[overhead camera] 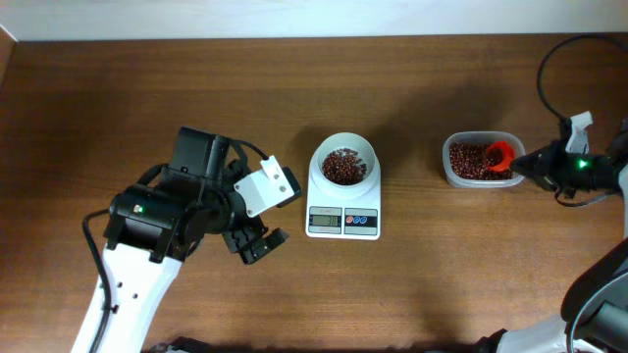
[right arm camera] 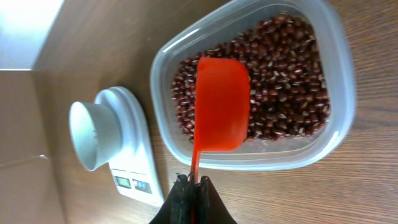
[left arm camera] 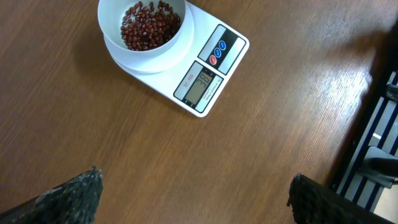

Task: Scoop and weigh 50g on scale
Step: 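Return the scoop to the tub and scoop more red beans, then carry the filled scoop over the white bowl on the scale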

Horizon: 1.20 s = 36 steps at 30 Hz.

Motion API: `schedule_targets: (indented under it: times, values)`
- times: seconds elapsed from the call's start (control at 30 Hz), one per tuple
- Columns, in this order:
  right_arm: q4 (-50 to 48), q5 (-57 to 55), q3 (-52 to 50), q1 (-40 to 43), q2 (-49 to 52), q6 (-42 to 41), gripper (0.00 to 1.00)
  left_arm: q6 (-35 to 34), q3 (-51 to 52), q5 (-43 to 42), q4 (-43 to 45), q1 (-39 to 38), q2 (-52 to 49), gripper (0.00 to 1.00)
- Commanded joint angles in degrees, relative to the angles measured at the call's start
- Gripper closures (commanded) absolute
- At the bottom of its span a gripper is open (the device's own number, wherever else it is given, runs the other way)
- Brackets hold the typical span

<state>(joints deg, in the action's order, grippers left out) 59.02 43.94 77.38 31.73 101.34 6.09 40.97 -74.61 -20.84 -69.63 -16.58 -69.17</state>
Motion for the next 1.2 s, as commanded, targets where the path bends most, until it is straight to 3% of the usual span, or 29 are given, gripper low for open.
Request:
schedule_targets:
  times: [0.0, 0.1, 0.4, 0.77, 0.87, 1.1, 1.17]
  values:
    - [0.63, 5.40, -0.26, 0.94, 0.42, 1.16, 0.96, 0.50, -0.87, -0.79, -0.07, 0.24, -0.04, 0.01]
    - [1.88, 5.88, -0.26, 1.03, 0.42, 1.18, 0.96, 0.50, -0.87, -0.79, -0.07, 0.24, -0.04, 0.01]
    - [2.29, 23.58, -0.26, -0.63, 0.39, 3.54, 0.96, 0.50, -0.87, -0.79, -0.07, 0.24, -0.04, 0.01]
    - [-1.03, 23.52, -0.24, -26.71, 0.39, 3.28, 0.96, 0.50, -0.87, -0.79, -0.07, 0.24, -0.04, 0.01]
    - [-6.93, 17.97, -0.24, -32.09, 0.39, 3.26, 0.96, 0.50, -0.87, -0.79, -0.07, 0.24, -0.04, 0.01]
    - [-11.10, -8.44, 1.86, -41.40, 0.39, 3.96, 0.96, 0.50, -0.87, -0.79, -0.07, 0.24, -0.04, 0.01]
    - [-11.06, -8.46, 2.99, -42.25, 0.28, 4.07, 0.96, 0.50, -0.87, -0.79, -0.07, 0.24, -0.04, 0.01]
